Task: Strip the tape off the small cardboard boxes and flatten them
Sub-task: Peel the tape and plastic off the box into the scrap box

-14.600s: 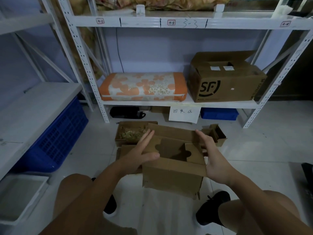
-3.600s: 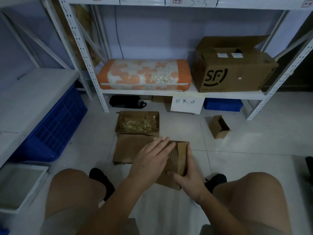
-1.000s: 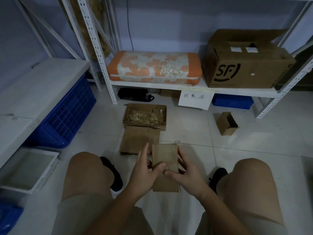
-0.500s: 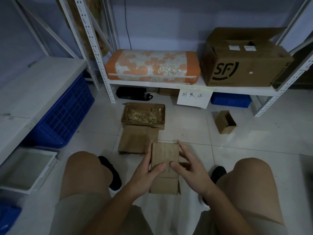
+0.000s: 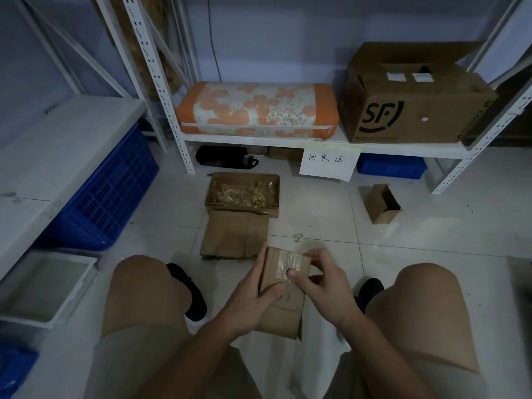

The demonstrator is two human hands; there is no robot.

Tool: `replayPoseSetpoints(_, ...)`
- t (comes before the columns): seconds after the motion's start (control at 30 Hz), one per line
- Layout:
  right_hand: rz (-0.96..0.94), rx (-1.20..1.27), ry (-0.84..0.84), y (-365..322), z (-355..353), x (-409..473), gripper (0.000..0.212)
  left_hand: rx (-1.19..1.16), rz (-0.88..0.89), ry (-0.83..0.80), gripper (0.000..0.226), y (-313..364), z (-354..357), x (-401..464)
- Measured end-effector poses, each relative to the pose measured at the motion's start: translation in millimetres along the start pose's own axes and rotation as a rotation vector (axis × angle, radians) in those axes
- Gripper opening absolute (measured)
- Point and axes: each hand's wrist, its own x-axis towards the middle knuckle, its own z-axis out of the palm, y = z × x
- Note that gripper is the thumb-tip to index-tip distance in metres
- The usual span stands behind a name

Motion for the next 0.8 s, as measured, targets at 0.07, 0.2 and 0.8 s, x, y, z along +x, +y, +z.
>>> replayPoseSetpoints(0.07,-0.002,-0.009,0.028,0.8,2.9,-0.7,0.037,0.008,-0.015,0.001,0.082,1.5,0.7,0.7)
replayPoseSetpoints(0.2,-0.005,0.018,0.009,3.2,3.7,0.7,0.043,-0.018,-0.048,0.015,0.079,3.5,3.9,0.6)
replayPoseSetpoints(0.8,0.025,-0.048,0.006,2.9,2.0,-1.7,0.036,0.011,-0.069,-0.005,0.099,-2.5,9.0,1.7)
